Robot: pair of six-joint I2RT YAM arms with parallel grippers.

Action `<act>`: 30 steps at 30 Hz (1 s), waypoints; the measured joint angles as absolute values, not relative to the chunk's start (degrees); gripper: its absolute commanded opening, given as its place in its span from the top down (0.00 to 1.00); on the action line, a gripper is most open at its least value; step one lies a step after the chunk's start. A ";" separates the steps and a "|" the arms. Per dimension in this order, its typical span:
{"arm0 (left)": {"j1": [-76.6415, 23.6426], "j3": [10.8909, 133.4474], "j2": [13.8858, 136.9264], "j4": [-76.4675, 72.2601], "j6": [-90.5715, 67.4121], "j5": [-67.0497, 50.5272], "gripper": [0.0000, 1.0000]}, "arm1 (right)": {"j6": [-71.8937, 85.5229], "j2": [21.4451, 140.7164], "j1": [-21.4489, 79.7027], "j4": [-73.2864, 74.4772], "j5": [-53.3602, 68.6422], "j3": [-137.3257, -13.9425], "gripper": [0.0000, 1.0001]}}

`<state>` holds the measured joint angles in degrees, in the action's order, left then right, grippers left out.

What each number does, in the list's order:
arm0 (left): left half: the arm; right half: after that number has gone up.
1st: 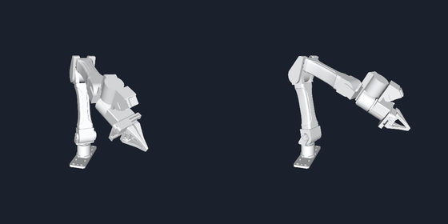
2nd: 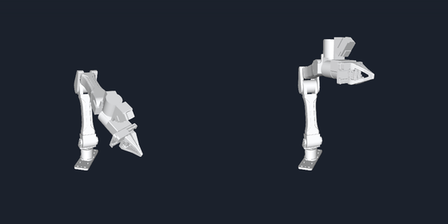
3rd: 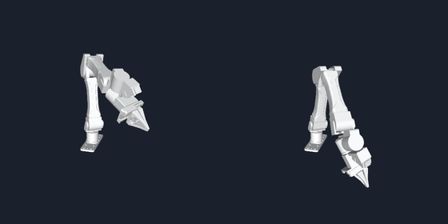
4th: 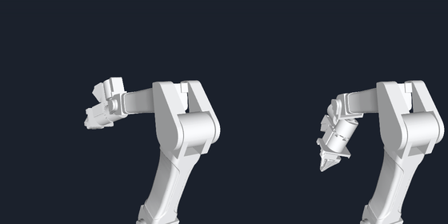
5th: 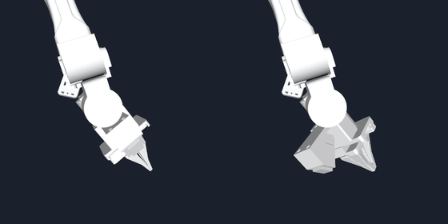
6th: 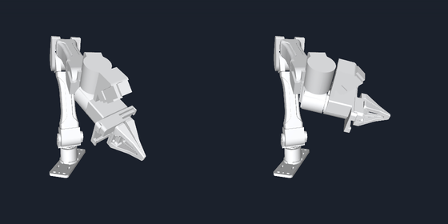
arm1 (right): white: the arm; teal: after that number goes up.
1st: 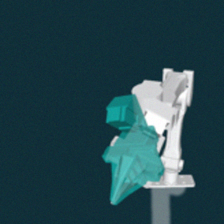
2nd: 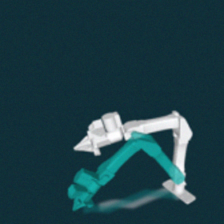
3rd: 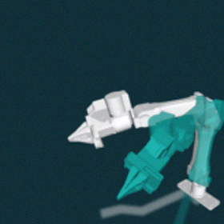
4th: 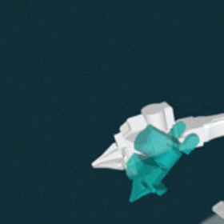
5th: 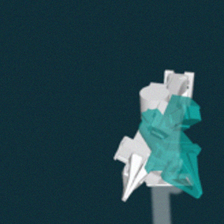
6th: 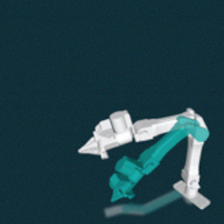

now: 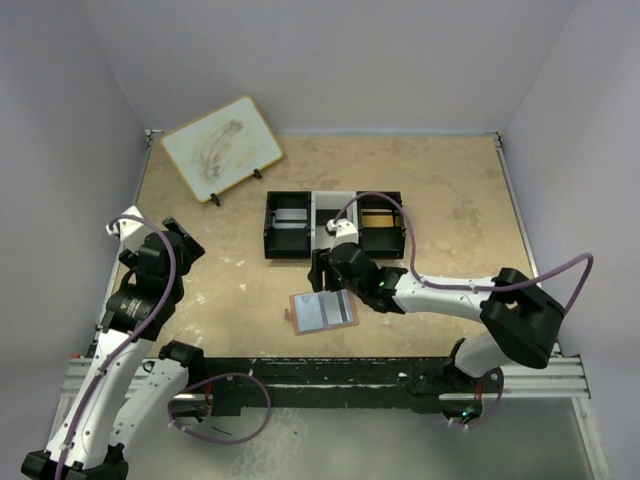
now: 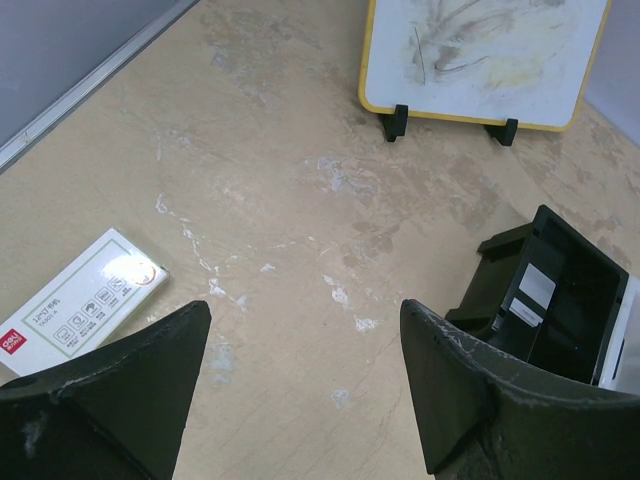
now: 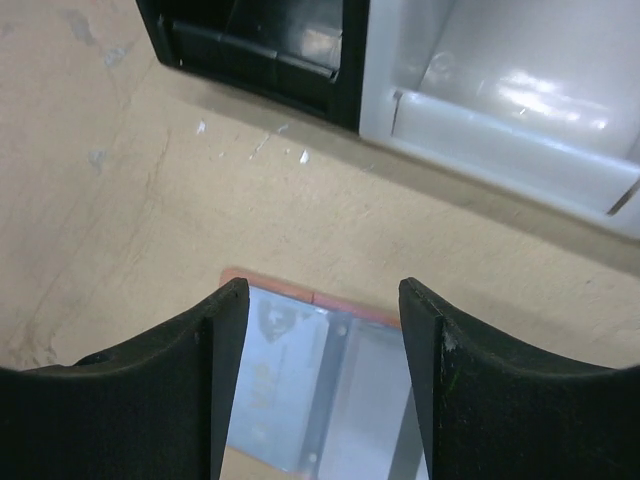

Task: Take the credit cards out of the card holder

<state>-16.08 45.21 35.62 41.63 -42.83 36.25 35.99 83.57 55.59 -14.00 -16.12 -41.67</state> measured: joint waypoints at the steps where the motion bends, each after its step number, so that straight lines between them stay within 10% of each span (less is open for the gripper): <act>1: -16.08 45.21 35.59 41.63 -42.83 36.27 0.25 | 36.84 84.51 56.62 -12.93 -16.67 -42.39 0.36; 30: -16.08 45.21 35.11 41.65 -42.85 36.49 0.25 | 45.67 100.64 68.58 5.39 -25.96 -56.16 0.31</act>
<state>-16.08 45.21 35.11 41.65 -42.85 36.49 45.67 100.64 68.58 5.39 -25.96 -56.16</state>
